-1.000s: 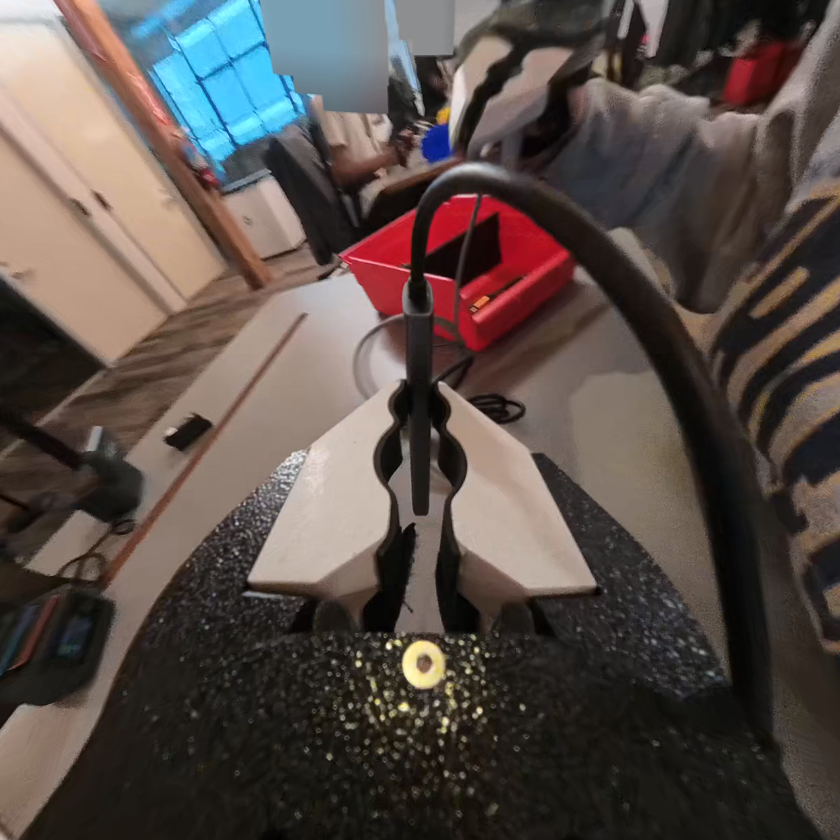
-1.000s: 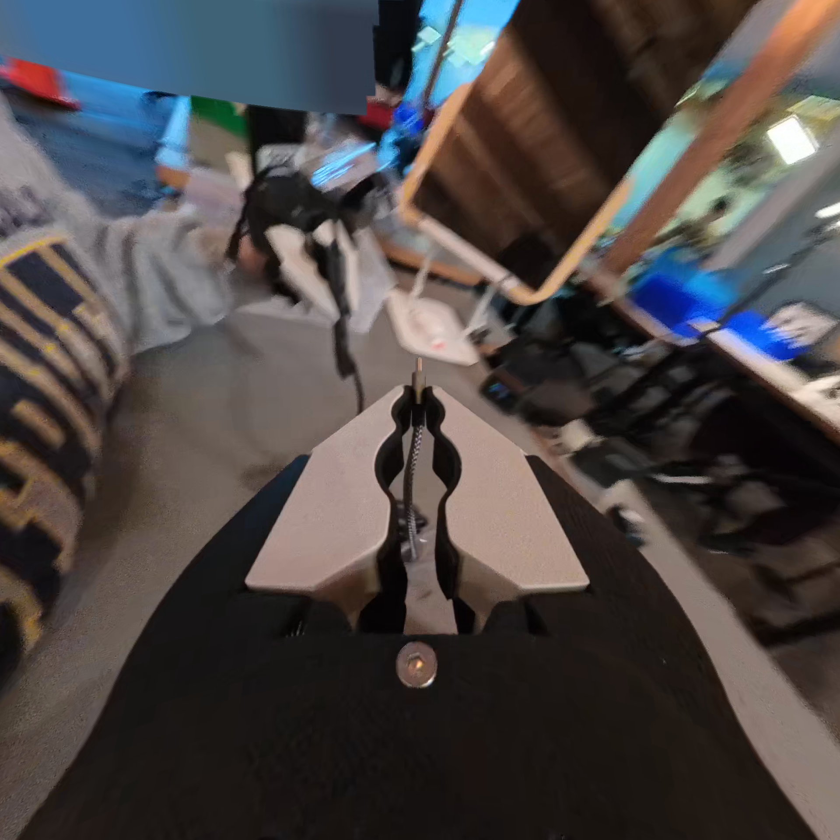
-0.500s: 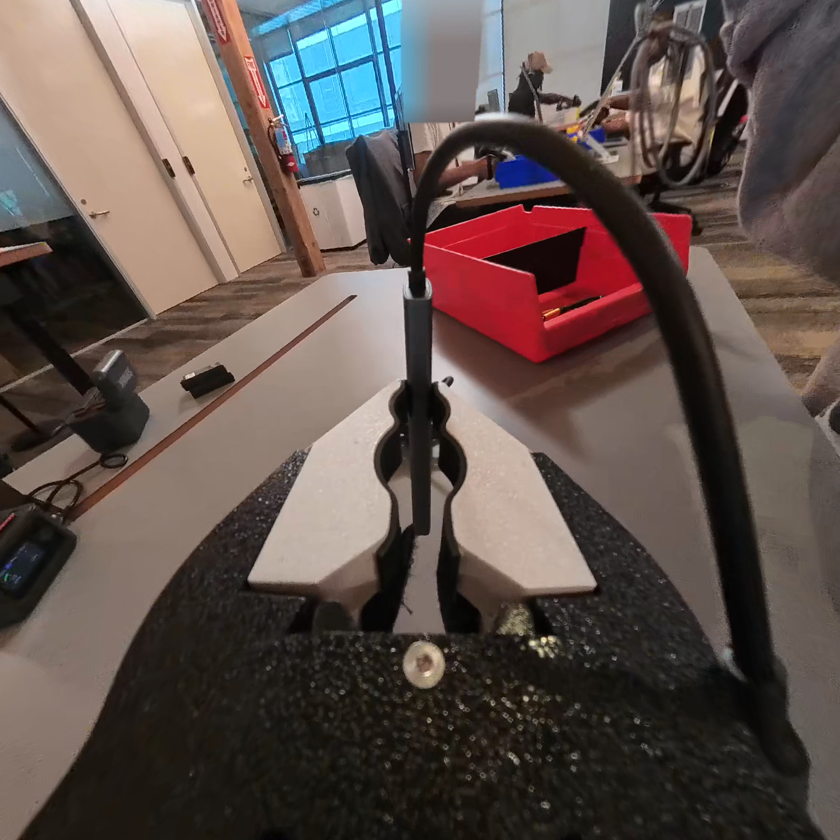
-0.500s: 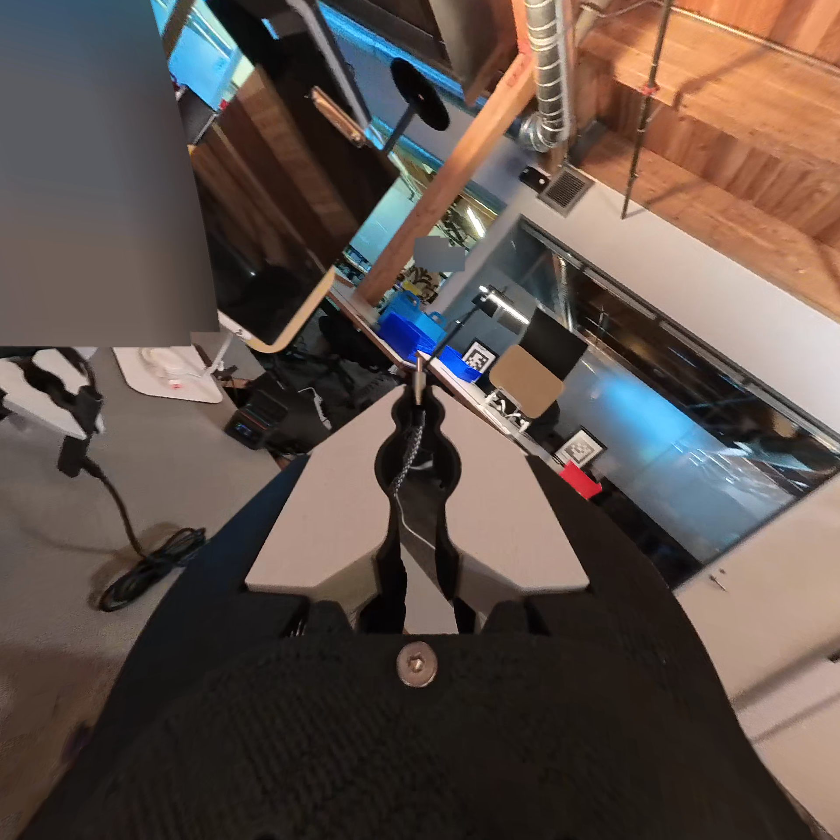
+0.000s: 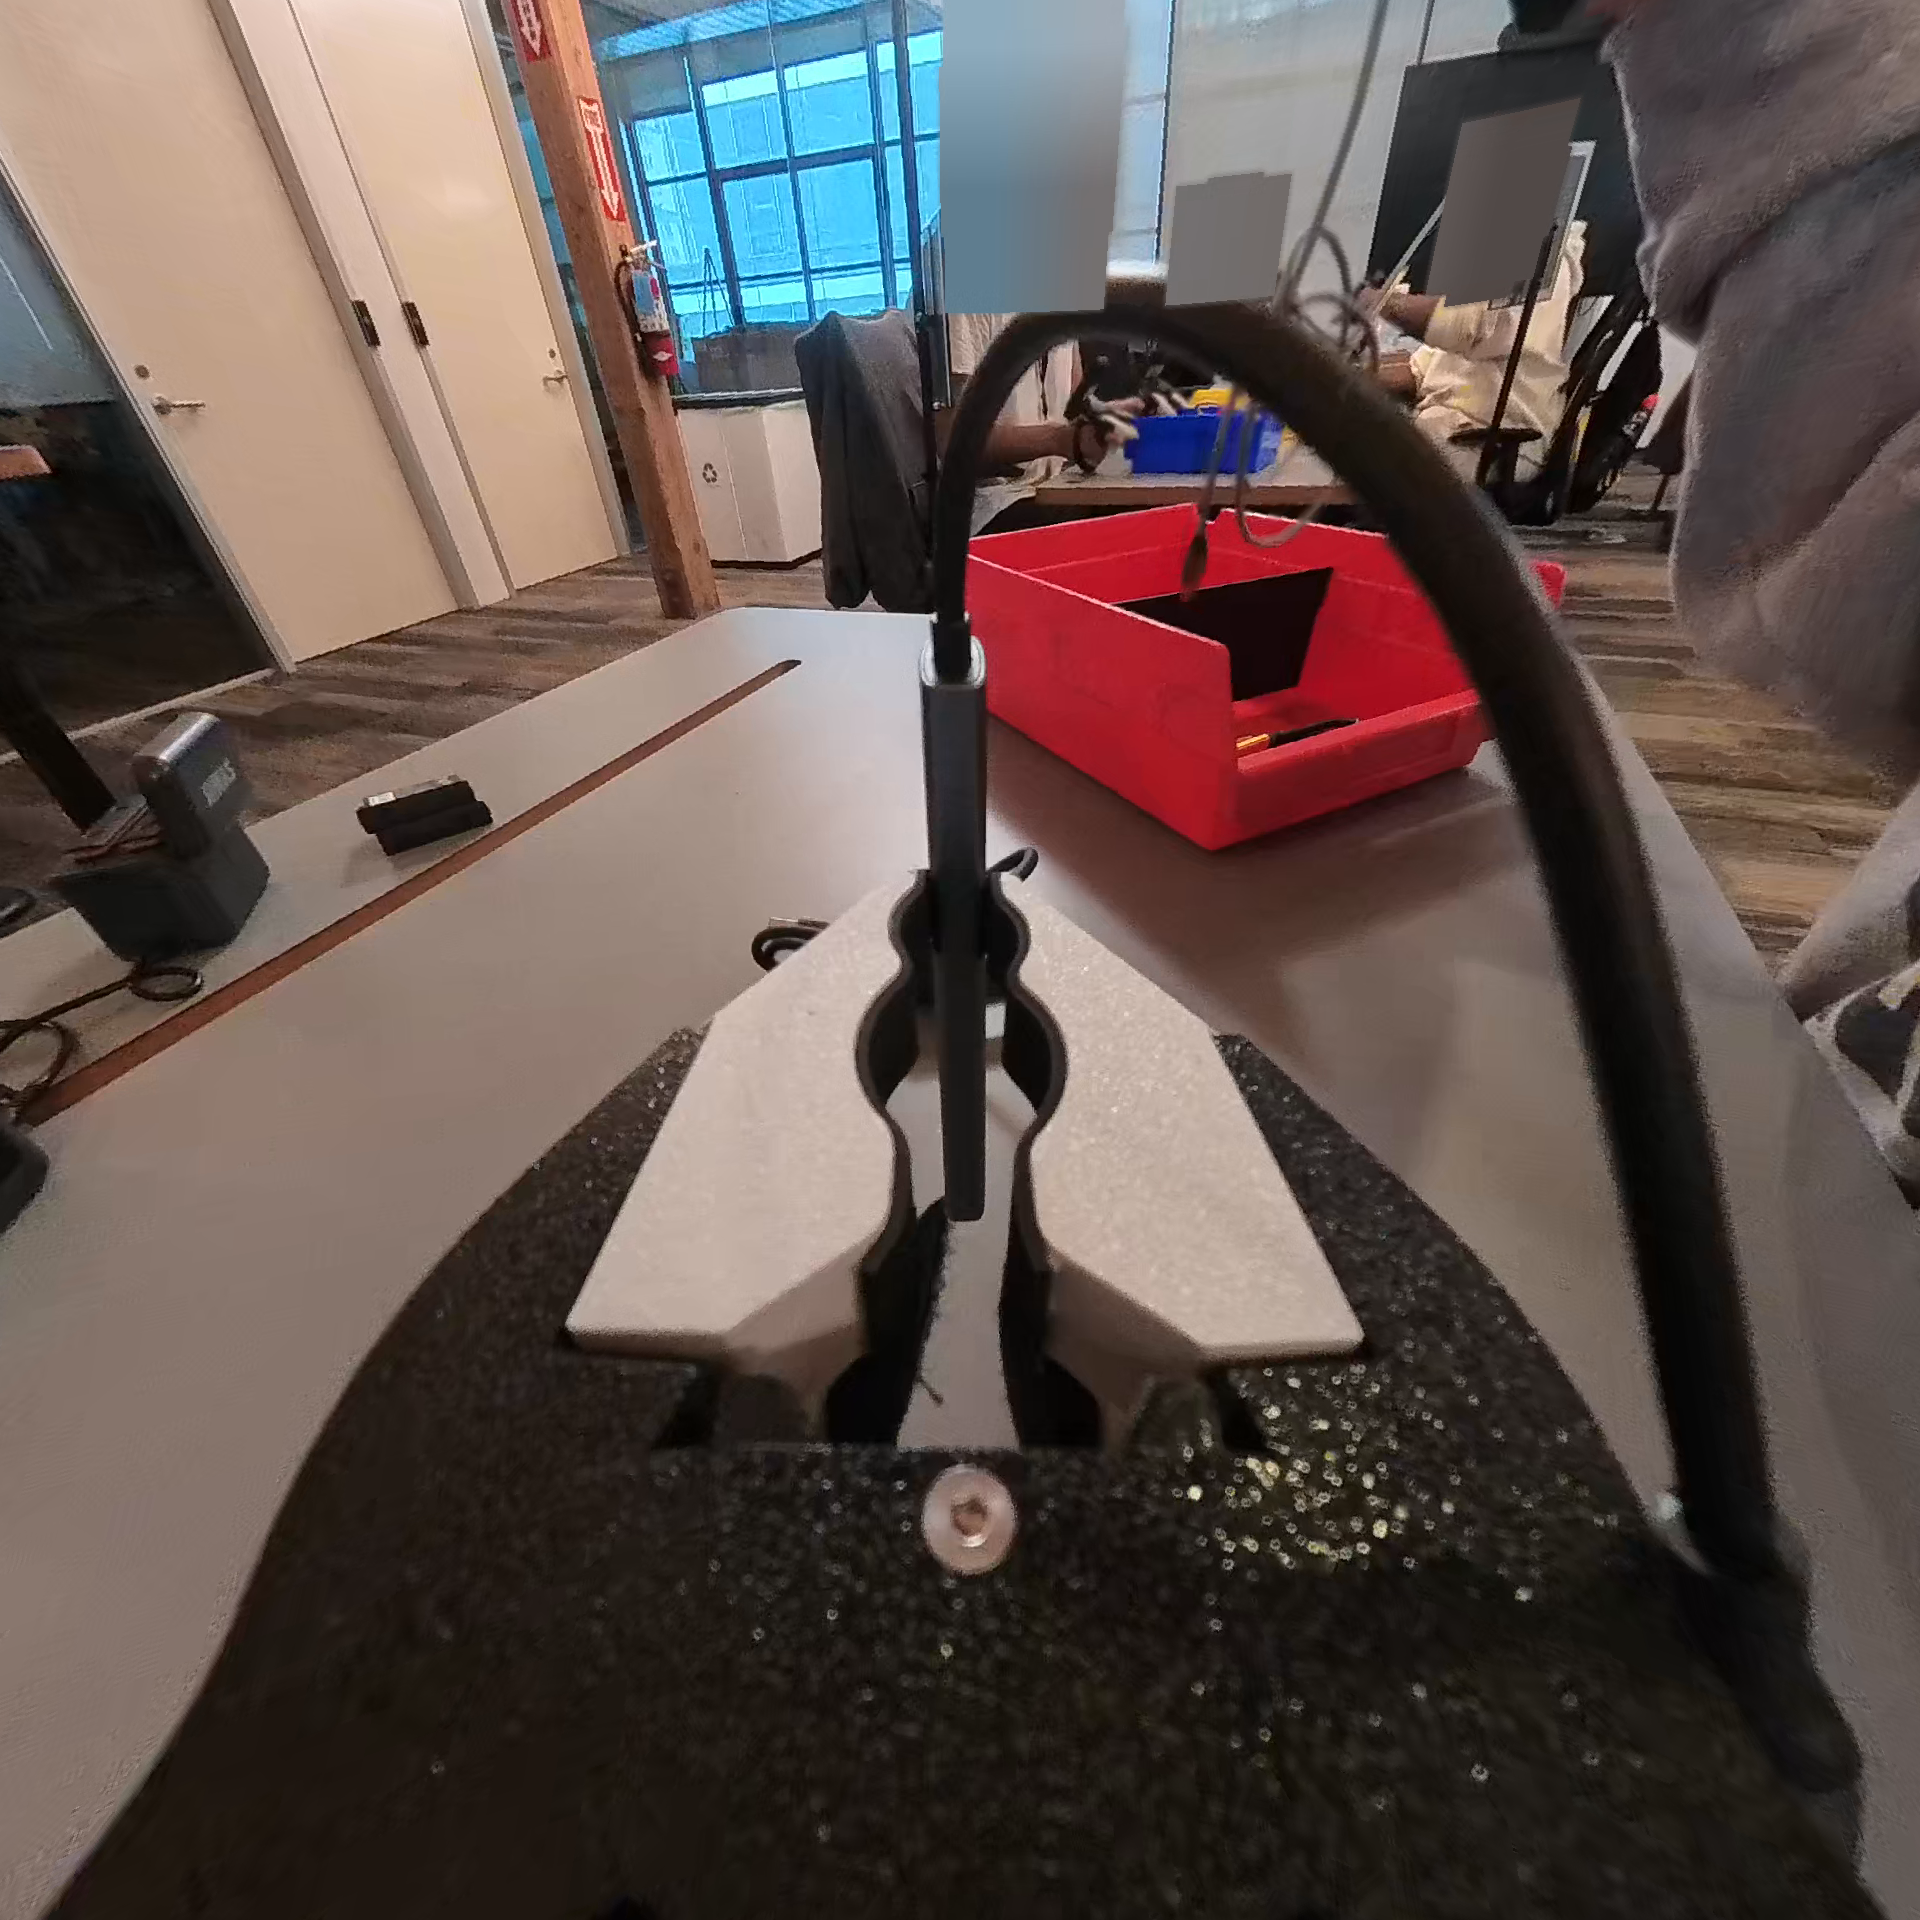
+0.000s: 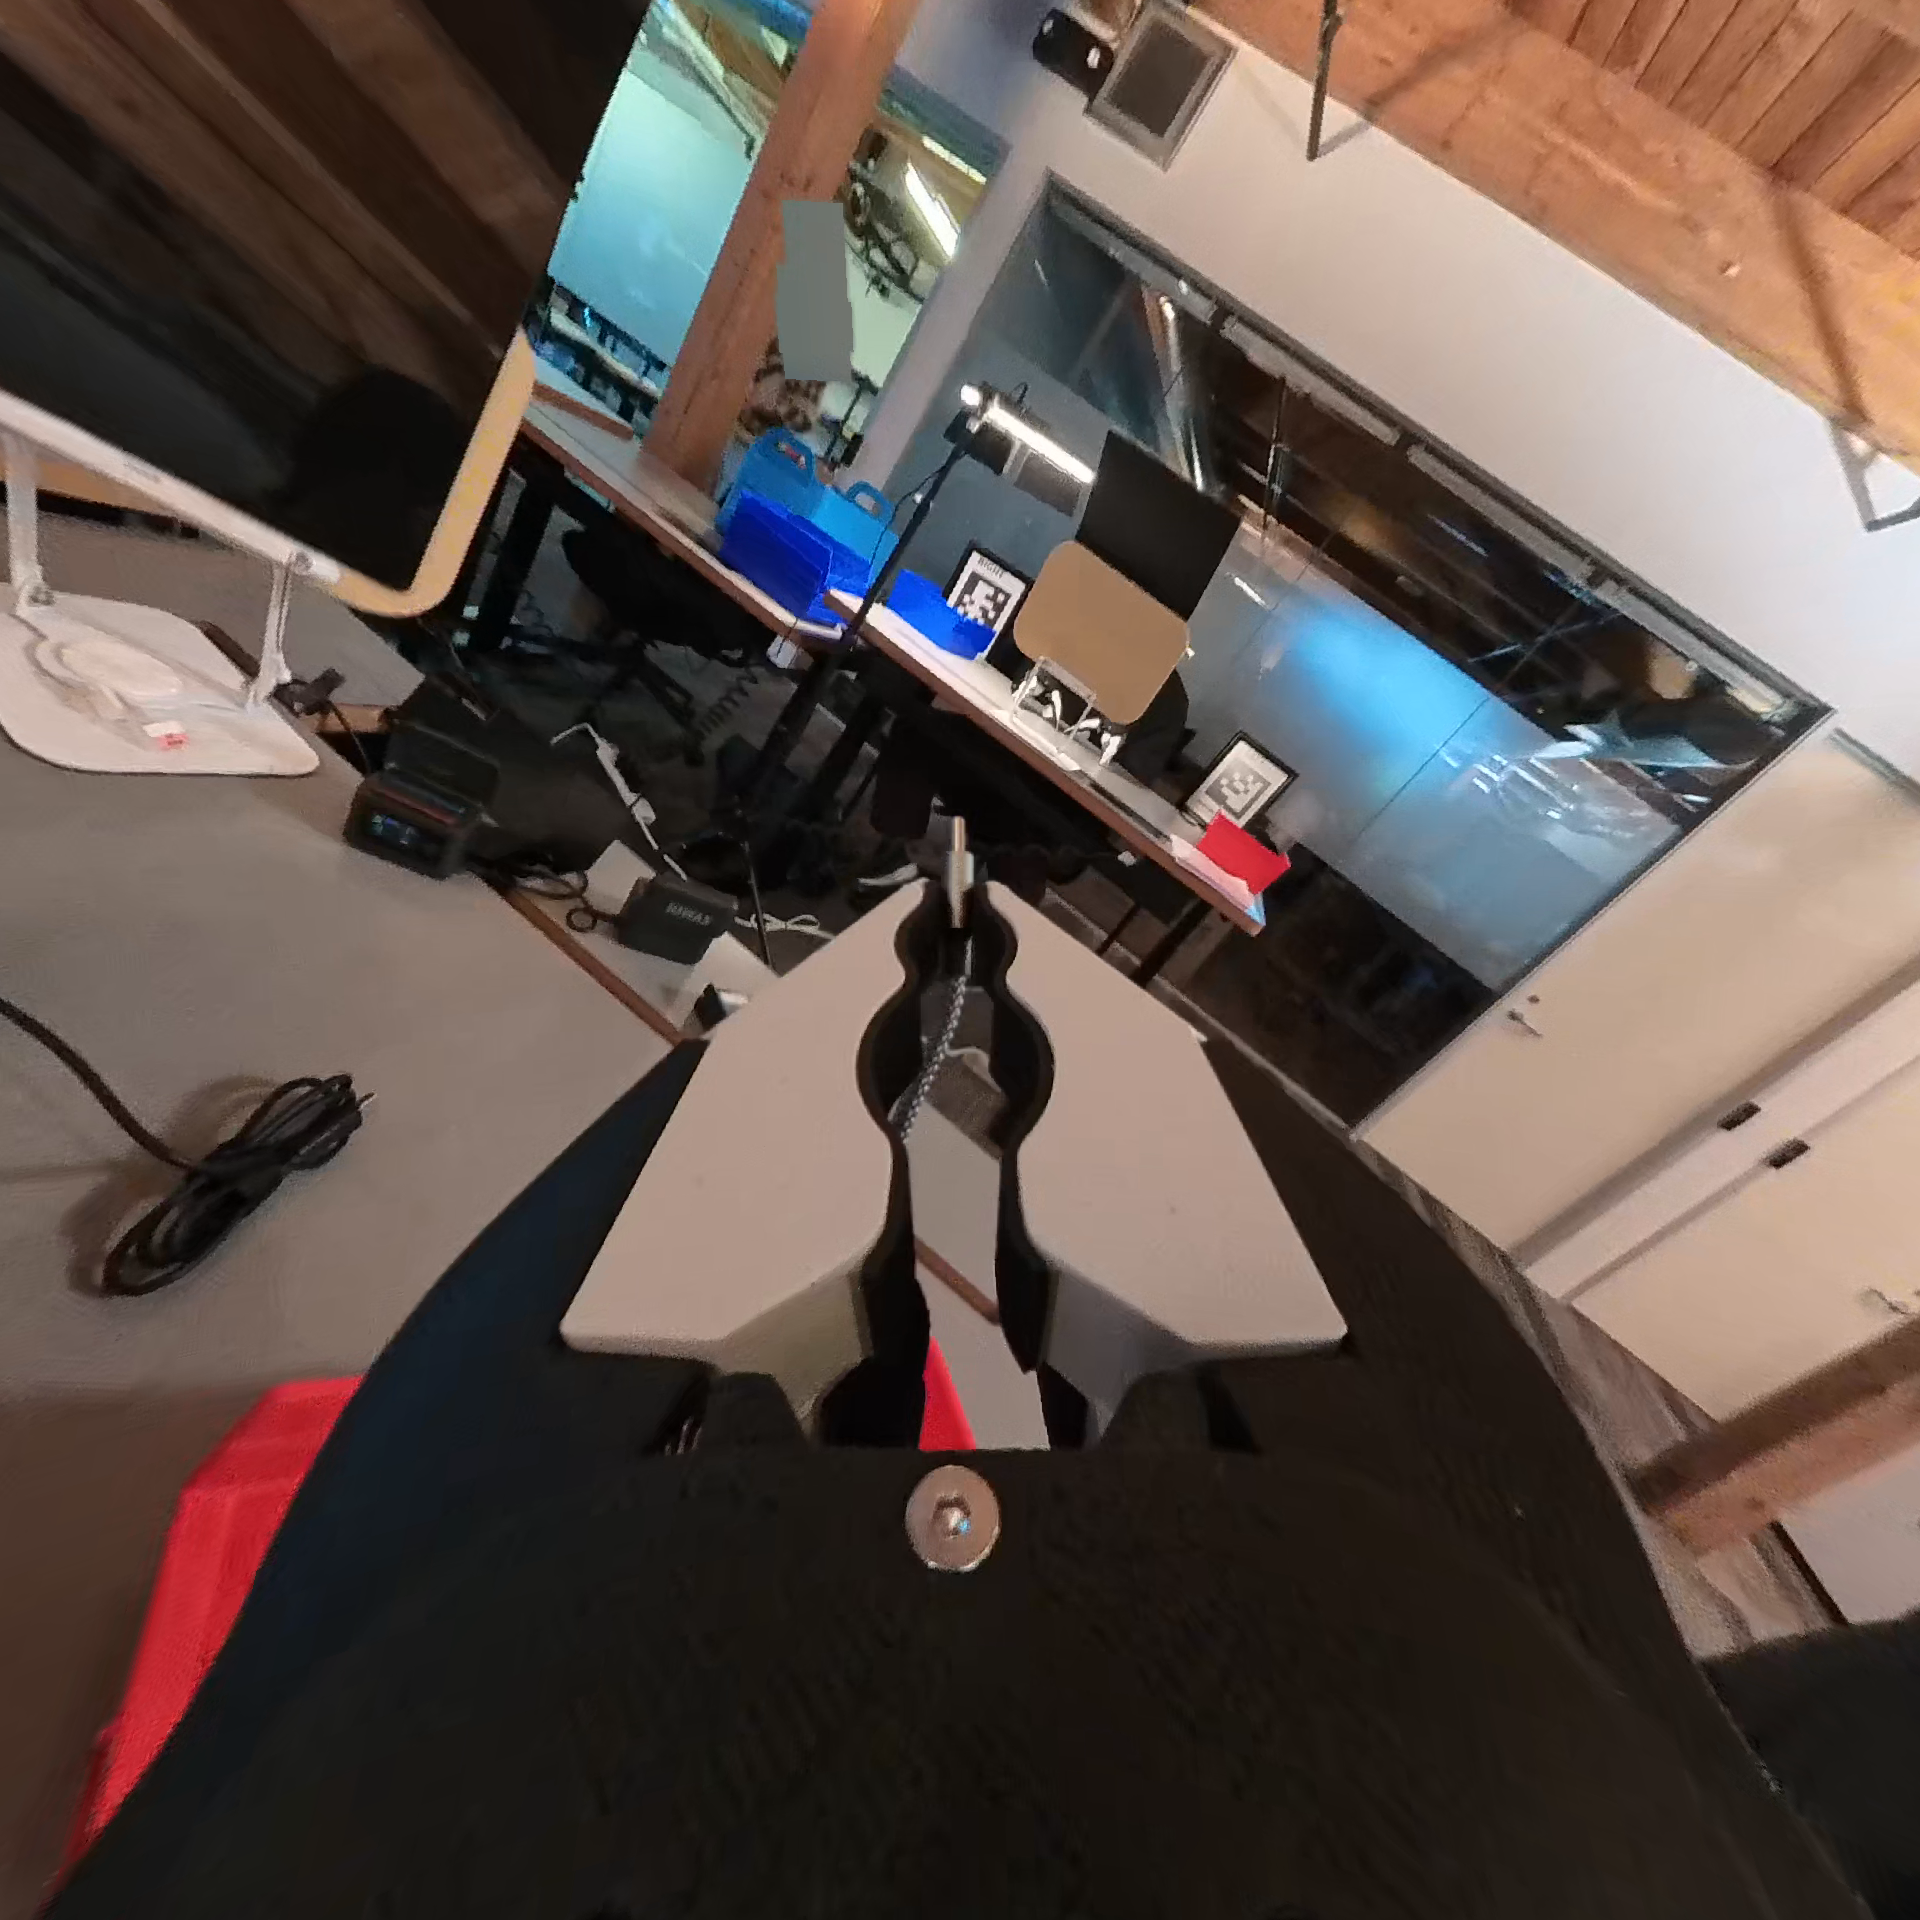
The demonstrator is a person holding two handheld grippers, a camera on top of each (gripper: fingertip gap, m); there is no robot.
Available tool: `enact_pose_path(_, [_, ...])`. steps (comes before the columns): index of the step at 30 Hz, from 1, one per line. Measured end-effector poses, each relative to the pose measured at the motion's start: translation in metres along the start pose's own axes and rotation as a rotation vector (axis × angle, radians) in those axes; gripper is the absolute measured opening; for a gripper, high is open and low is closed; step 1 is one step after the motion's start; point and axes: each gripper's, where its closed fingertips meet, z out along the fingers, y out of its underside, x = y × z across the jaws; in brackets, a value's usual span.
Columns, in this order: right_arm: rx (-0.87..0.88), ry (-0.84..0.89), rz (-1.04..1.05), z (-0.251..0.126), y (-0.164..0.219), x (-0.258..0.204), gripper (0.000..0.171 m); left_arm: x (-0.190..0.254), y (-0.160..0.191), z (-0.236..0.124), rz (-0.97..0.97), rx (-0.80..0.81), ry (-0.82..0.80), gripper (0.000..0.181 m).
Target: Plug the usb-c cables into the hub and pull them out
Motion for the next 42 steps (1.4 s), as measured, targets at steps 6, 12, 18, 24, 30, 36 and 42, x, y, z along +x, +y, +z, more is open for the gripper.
enact_pose_path(6, [-0.270,0.011,-0.096,0.004,0.081,-0.033,0.004,0.000,0.002,0.000,-0.026,0.001,0.007,0.007])
enact_pose_path(12, [-0.685,-0.211,-0.195,-0.012,0.176,-0.109,0.008,-0.004,0.007,0.001,-0.108,0.016,0.028,0.007])
enact_pose_path(18, [-0.635,-0.243,-0.275,0.007,0.154,-0.146,0.044,-0.001,0.010,0.001,-0.096,0.012,0.062,0.007])
enact_pose_path(24, [-0.217,-0.794,-0.083,0.058,0.091,-0.330,0.045,0.016,0.017,0.002,0.029,-0.029,0.132,0.007])
enact_pose_path(30, [-0.253,-0.999,-0.082,0.092,0.124,-0.411,0.024,0.033,0.024,0.003,0.064,-0.042,0.241,0.007])
enact_pose_path(36, [-0.268,-1.067,-0.111,0.091,0.133,-0.421,0.008,0.034,0.026,0.002,0.040,-0.053,0.255,0.007])
enact_pose_path(42, [-0.249,-1.053,-0.136,0.087,0.129,-0.416,0.006,0.039,0.060,0.009,0.046,-0.265,0.275,0.014])
